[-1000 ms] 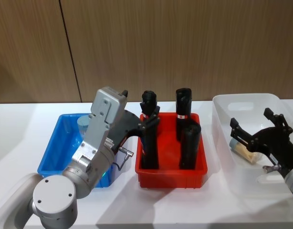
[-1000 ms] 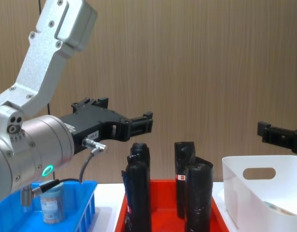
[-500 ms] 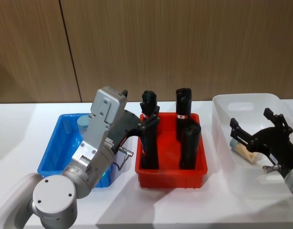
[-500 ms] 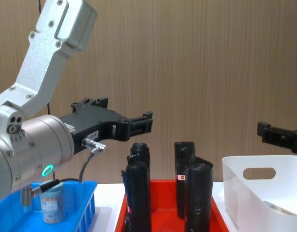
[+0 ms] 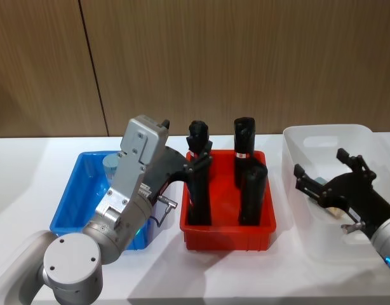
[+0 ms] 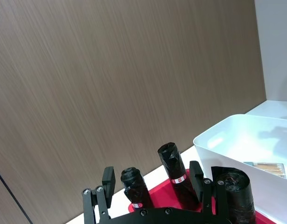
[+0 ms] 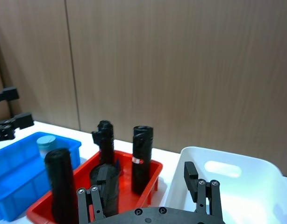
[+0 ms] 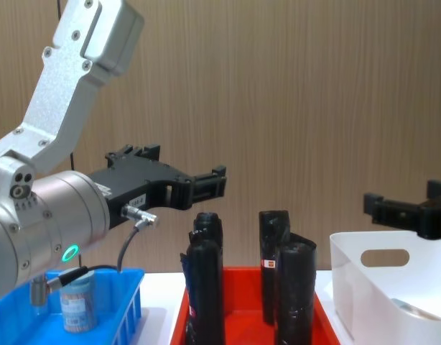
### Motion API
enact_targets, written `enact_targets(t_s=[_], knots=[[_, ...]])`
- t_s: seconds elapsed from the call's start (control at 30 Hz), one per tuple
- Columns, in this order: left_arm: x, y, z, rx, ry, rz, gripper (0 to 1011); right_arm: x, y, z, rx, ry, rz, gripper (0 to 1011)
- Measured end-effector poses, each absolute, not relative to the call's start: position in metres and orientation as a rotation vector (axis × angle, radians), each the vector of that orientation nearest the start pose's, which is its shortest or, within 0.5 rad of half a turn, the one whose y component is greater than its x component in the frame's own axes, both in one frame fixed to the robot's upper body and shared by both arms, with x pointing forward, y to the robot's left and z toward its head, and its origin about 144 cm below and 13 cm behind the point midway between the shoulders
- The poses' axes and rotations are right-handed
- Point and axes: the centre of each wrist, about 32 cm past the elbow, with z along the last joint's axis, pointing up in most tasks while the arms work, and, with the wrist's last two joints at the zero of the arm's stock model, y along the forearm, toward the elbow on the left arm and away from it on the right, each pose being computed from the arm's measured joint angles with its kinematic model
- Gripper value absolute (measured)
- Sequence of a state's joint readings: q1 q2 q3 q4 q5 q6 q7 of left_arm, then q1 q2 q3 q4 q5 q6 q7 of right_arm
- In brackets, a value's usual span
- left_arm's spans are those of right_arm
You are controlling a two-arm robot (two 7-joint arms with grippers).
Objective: Pick the cotton swabs from the blue box and place them into the white box.
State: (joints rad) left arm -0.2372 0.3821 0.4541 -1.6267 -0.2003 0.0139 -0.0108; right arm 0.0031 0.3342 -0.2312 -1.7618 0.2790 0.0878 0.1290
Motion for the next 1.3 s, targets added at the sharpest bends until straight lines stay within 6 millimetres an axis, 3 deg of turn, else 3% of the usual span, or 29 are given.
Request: enact_targets(t_s=[0.4, 0.93, 1.3], knots=[[0.492, 0.198, 1.204, 0.061, -0.267, 1.124, 1004, 0.463, -0.232, 1.200, -0.096, 0.015, -1.044, 1002], [0.492, 0.198, 1.204, 0.061, -0.268, 1.124, 1004, 0.500, -0.222, 1.217, -0.228, 0.106, -0.914, 1002], [0.492, 0.198, 1.204, 0.061, -0.268, 1.124, 1004, 0.523, -0.214, 1.219, -0.281, 0.143, -0.896, 1001]])
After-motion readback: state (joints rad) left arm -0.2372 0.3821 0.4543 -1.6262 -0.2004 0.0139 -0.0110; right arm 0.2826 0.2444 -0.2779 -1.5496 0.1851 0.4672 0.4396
